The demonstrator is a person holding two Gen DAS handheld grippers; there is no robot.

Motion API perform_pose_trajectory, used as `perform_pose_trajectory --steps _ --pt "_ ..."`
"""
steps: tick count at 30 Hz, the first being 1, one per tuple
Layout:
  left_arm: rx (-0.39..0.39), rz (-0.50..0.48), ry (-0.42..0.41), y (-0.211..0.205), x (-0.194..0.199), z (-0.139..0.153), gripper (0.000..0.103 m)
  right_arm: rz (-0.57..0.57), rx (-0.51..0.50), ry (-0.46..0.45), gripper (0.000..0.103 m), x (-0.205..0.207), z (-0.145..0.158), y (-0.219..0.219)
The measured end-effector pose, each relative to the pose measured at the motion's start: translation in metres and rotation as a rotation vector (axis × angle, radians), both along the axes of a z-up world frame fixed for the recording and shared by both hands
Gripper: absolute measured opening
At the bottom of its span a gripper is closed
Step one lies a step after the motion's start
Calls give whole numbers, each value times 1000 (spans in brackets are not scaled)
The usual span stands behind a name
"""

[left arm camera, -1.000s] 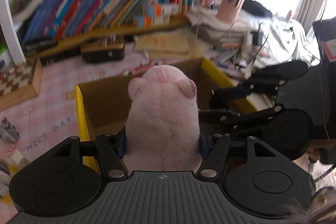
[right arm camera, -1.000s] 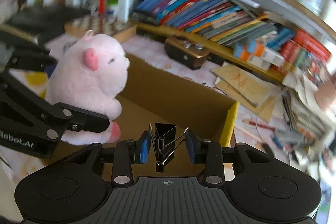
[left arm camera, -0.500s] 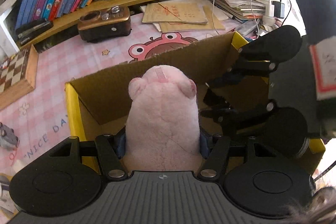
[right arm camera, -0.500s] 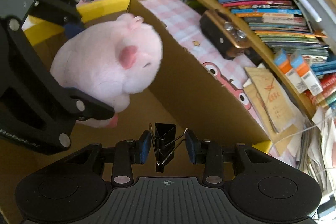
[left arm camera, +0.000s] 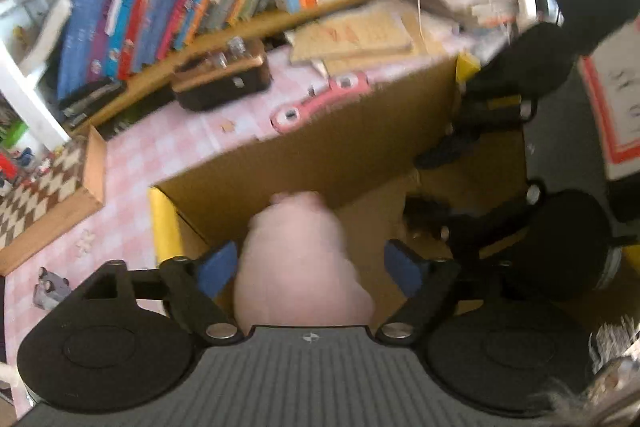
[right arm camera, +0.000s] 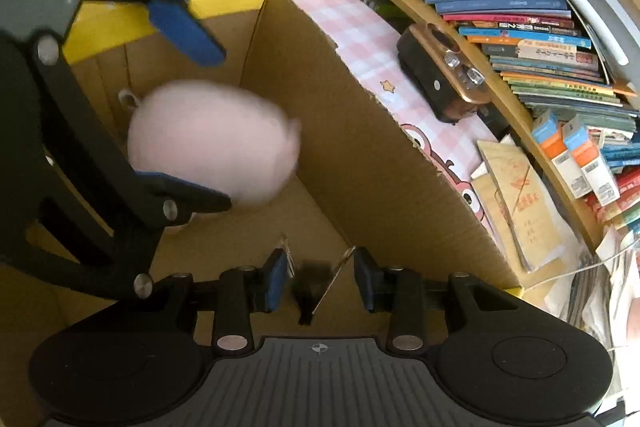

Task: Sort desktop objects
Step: 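Open the left tool to drop the pig in the box while the right tool drops the clip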

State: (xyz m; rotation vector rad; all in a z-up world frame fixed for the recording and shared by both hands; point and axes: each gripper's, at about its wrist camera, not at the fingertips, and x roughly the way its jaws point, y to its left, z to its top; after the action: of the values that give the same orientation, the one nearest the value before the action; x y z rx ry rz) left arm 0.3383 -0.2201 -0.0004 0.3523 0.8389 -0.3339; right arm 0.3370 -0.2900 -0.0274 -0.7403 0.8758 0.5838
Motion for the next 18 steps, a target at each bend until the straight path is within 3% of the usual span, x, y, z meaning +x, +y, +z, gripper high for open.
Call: perform_pose_trajectory --steps 2,11,18 --pt "-43 18 -36 6 -9 9 84 -14 17 6 44 -3 3 -1" --pt "-139 76 -162 32 -63 43 90 -112 115 -57 44 -32 31 -8" --pt "-245 140 -219 53 -117 54 91 -243 238 -138 44 -71 62 -21"
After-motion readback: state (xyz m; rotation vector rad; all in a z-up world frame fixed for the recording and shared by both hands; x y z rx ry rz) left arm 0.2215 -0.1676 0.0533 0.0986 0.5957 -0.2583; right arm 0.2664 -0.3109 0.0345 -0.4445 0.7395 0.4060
